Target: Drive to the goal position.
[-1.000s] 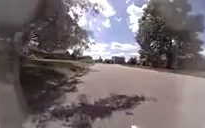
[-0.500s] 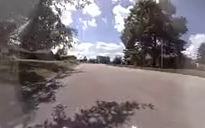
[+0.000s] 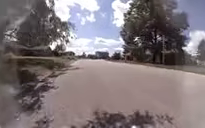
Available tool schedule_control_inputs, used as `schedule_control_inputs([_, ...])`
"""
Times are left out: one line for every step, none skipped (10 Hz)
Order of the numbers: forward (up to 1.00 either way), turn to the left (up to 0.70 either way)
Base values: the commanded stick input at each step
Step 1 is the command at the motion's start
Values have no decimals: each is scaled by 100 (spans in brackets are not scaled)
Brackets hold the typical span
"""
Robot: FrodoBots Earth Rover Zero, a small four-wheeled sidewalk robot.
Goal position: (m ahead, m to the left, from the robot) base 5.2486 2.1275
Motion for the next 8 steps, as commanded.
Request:
schedule_control_inputs([85, 27])
schedule_control_inputs([85, 22])
schedule_control_inputs([85, 16])
schedule_control_inputs([85, 10])
schedule_control_inputs([85, 4])
schedule_control_inputs([85, 0])
schedule_control_inputs([85, 0])
schedule_control_inputs([85, 0])
